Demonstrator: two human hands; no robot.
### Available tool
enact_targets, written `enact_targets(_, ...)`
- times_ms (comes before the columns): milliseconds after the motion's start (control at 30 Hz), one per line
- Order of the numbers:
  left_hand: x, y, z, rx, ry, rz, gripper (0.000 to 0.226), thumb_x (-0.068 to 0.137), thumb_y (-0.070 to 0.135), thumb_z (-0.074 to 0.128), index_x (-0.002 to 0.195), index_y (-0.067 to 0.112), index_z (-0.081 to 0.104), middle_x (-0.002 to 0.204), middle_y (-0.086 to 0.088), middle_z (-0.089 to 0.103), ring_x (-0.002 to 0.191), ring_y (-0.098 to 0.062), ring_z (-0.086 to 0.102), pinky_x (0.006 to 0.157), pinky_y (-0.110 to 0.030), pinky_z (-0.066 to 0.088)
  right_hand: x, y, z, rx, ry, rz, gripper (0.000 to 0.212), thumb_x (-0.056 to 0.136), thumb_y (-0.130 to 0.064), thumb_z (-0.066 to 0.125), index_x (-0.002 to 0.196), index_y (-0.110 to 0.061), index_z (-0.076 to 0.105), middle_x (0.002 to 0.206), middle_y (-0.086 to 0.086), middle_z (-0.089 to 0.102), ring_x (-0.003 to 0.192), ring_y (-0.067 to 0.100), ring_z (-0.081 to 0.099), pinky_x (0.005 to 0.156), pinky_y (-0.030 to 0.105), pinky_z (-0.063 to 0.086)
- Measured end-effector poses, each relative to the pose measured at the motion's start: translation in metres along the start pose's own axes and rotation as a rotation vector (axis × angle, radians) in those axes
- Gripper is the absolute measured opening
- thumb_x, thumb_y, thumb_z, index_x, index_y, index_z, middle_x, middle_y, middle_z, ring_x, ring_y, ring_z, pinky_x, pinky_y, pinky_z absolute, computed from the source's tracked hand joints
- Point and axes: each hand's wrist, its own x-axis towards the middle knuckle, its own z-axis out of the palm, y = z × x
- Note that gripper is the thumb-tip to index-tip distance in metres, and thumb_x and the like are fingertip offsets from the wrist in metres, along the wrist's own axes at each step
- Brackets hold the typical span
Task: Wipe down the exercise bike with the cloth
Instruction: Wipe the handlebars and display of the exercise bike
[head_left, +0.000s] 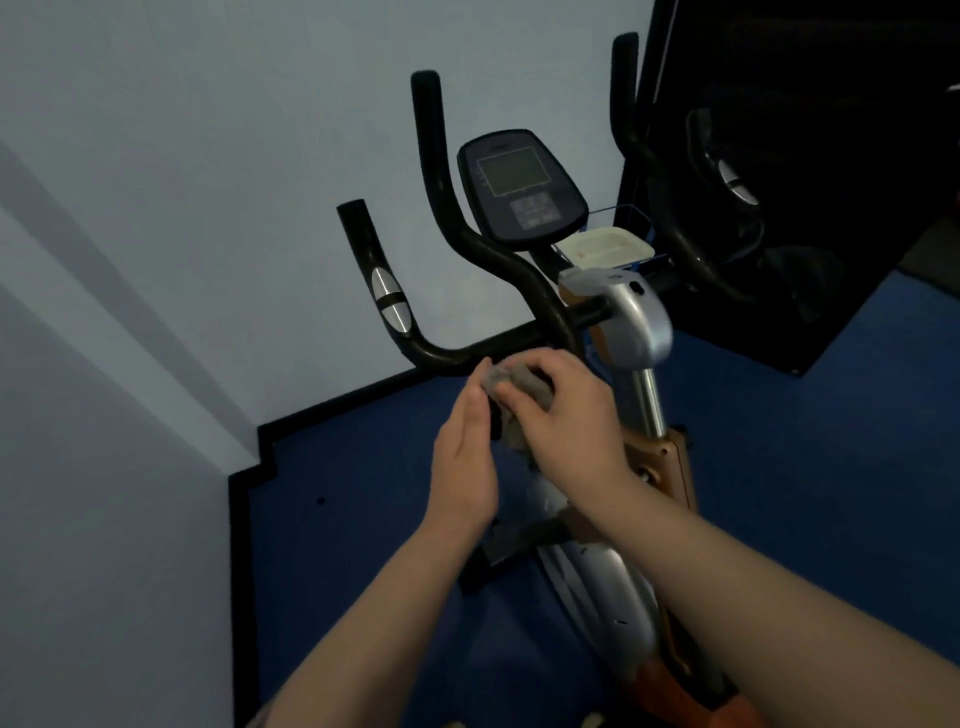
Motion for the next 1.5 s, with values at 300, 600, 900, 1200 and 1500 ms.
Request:
enact_targets(300,0.001,-0.006,-0.002,0.02,0.069,0.017,0.048,0.099,0.043,0.03,0.138,0.025,0.052,0.134,0.008,0.059,0.124,0.0,0.052,0.104,-0.014,0.04,-0.015,0.006,-0.001,0.013,0.05,-0.058,0.019,0.09,-0.018,0.068,0.109,-0.019,0.068,0.108,-0.009,0.061,0.102,0.006,0.06,0.086,0.028,0.051)
enact_targets(600,0.003,-0.01,-0.007,0.075,0.026,0.024,0.042,0.101,0.037,0.038,0.14,0.025,0.051,0.134,0.016,0.056,0.123,0.009,0.049,0.097,-0.006,0.038,-0.03,0.019,-0.014,-0.35,0.084,-0.288,0.03,0.079,0.0,0.074,0.108,-0.008,0.07,0.108,0.007,0.064,0.101,0.025,0.062,0.077,0.038,0.058)
enact_targets(900,0.009,-0.011,-0.007,0.12,0.049,0.047,0.033,0.104,0.03,0.041,0.133,0.025,0.055,0.12,0.014,0.062,0.111,0.004,0.057,0.089,-0.011,0.044,-0.033,0.023,-0.008,-0.297,0.208,-0.16,0.023,0.09,-0.009,0.067,0.112,-0.005,0.069,0.109,0.009,0.063,0.099,0.023,0.062,0.079,0.042,0.056)
enact_targets(1200,0.009,-0.013,-0.003,0.108,0.076,0.069,0.029,0.104,0.024,0.043,0.129,0.022,0.057,0.116,0.016,0.062,0.105,0.012,0.055,0.082,-0.002,0.04,-0.048,0.018,0.004,-0.253,0.142,-0.001,0.043,0.095,-0.039,0.055,0.136,-0.028,0.055,0.126,-0.007,0.048,0.114,0.013,0.044,0.084,0.023,0.043)
enact_targets(1500,0.009,-0.015,-0.002,0.061,0.096,0.062,0.027,0.104,0.019,0.043,0.126,0.02,0.059,0.112,0.014,0.064,0.104,0.005,0.058,0.084,-0.007,0.043,-0.039,0.008,0.006,-0.11,0.14,0.065,0.028,0.093,-0.021,0.063,0.122,-0.021,0.065,0.118,-0.005,0.057,0.111,0.016,0.054,0.092,0.038,0.05)
